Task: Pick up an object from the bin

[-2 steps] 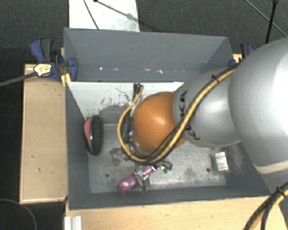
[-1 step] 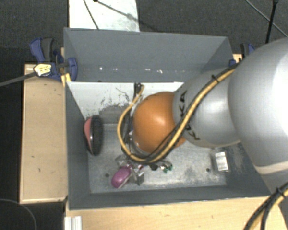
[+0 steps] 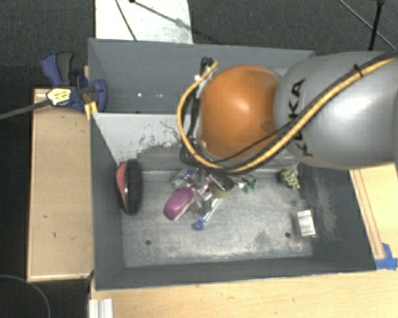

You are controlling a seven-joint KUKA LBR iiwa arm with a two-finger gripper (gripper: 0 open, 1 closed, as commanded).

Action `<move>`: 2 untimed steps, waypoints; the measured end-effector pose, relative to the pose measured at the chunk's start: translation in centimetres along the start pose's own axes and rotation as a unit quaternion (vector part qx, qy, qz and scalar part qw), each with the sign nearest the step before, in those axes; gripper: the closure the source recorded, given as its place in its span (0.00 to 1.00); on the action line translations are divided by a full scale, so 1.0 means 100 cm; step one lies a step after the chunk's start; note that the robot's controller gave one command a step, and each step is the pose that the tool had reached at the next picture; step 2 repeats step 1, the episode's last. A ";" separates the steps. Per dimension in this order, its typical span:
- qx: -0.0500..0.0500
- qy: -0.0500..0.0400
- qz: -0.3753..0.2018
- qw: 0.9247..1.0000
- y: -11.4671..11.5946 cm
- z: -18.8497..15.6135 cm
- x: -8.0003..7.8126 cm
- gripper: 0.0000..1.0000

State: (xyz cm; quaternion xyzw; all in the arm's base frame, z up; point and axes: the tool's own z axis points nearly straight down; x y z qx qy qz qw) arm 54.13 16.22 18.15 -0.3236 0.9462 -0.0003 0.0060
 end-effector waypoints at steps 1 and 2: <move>0.000 0.000 0.018 1.000 -0.002 -0.086 -0.003 1.00; 0.000 0.000 0.018 1.000 -0.002 -0.086 -0.003 1.00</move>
Offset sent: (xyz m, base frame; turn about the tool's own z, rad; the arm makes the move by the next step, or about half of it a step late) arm 0.0007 0.0001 0.0808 0.0360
